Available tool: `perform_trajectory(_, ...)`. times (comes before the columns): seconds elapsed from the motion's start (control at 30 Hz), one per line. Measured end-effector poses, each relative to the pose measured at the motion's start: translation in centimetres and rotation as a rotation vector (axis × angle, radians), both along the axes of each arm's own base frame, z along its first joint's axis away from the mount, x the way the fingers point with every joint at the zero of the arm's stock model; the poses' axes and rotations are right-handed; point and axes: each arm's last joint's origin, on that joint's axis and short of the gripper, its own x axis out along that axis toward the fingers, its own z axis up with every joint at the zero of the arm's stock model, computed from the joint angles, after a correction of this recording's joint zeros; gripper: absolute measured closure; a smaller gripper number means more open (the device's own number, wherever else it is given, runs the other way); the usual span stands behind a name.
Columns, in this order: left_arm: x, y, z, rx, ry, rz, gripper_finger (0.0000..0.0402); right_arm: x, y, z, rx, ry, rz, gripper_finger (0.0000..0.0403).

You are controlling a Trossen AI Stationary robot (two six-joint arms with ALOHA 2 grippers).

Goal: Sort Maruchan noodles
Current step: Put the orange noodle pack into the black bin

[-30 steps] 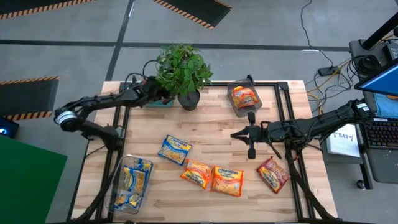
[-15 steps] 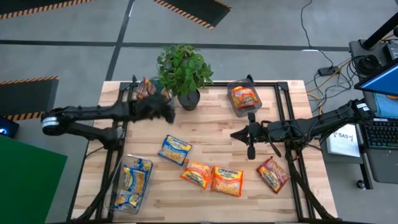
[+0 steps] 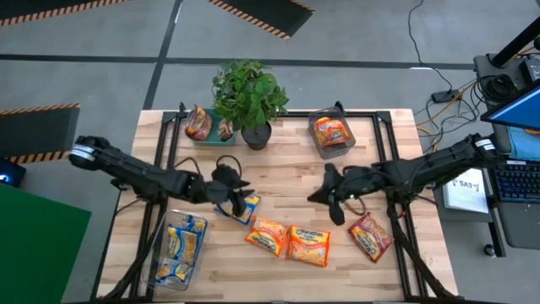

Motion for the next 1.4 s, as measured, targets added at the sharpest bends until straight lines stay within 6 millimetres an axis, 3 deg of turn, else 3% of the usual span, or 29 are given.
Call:
perform_trajectory(0.27, 3.4, -2.0, 1.2, 0.076, 0.024, -0.084, 0.0273, 1.5, 2.6, -4.8, 0.348, 0.496, 0.222, 0.0394)
perform_trajectory(0.47, 5.8, -2.8, 2.5, 0.165, 0.106, -0.136, 0.0273, 1.6, 5.2, -8.4, 0.364, 0.733, 0.231, 0.0394)
perform_trajectory(0.7, 7.3, -3.3, 3.5, 0.239, 0.182, -0.181, 0.0273, 2.4, 6.6, -11.0, 0.224, 0.724, 0.222, 0.0394)
perform_trajectory(0.9, 7.4, -3.2, 4.3, 0.294, 0.202, -0.2, 0.0273, 4.0, 6.7, -11.3, 0.206, 0.586, 0.261, 0.0394)
perform_trajectory(1.23, 7.4, -3.2, 4.8, 0.351, 0.199, -0.209, 0.0273, 5.4, 4.6, -12.7, 0.079, 0.55, 0.113, 0.0394)
perform_trajectory(1.4, 7.3, -3.1, 4.6, 0.361, 0.206, -0.208, 0.0273, 5.6, 2.0, -12.9, -0.089, 0.545, -0.134, 0.0394)
